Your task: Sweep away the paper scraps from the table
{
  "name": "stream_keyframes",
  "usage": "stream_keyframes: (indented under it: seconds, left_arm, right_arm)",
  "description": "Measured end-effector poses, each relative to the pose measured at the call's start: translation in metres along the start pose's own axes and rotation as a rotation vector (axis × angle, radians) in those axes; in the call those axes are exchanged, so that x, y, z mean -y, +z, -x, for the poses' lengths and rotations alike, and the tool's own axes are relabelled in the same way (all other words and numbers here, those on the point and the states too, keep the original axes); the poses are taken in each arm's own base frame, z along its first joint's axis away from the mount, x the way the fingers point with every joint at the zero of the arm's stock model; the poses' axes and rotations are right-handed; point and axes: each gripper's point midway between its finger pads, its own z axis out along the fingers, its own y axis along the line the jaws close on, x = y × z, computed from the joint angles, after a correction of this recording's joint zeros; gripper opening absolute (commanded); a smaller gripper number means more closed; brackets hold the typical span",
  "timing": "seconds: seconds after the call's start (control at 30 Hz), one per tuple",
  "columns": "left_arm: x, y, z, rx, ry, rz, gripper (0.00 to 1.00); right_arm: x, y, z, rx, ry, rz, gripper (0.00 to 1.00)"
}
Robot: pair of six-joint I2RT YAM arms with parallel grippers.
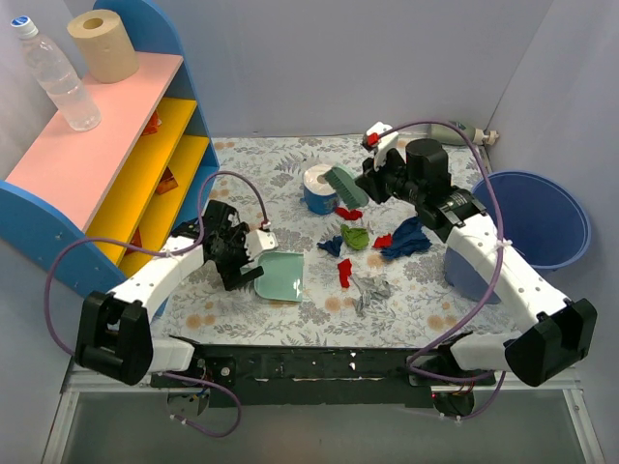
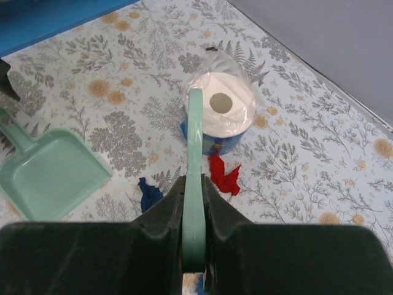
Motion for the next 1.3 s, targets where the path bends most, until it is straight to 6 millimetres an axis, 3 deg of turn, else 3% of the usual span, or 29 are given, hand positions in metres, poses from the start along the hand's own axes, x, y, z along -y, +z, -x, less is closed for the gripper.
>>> stream_keyframes:
  seconds: [0.13,0.37,0.6,0.73,0.87,1.07,1.17,1.3]
  left_arm:
    - [-0.006,-0.006,-0.013,0.003,0.029,0.031,0.86]
    - [-0.007,0.021,-0.023,-0.020,0.022,-0.057,0.76]
    - [0.003,0.023,-0.024,-0.018,0.044,-0.126,0.49]
    - [0.014,0.018,-0.027,-0.023,0.038,-0.163,0.24]
    - [0.026,0.009,-0.028,-0.026,0.025,-0.195,0.10]
    - [0.046,-0.002,-0.029,-0.049,-0.006,-0.254,0.00]
    - [0.055,-0.009,-0.030,-0.067,-0.024,-0.280,0.00]
    - [0.066,-0.018,-0.033,-0.098,-0.019,-0.291,0.00]
  right_arm:
    - [-0.008,-0.017,-0.007,-0.043,-0.035,0.030,0.01]
    - [-0.007,-0.055,-0.036,-0.199,-0.125,0.026,0.01]
    - [-0.003,-0.093,-0.099,-0.424,-0.098,-0.040,0.01]
    - [-0.009,-0.107,-0.140,-0.543,-0.068,-0.044,0.01]
    - [-0.011,-0.110,-0.160,-0.613,-0.042,-0.048,0.01]
    - [-0.010,-0.103,-0.179,-0.695,0.011,-0.060,0.01]
    - [-0.014,-0.099,-0.193,-0.742,0.050,-0.055,0.01]
    - [-0.019,-0.081,-0.192,-0.720,0.118,-0.038,0.01]
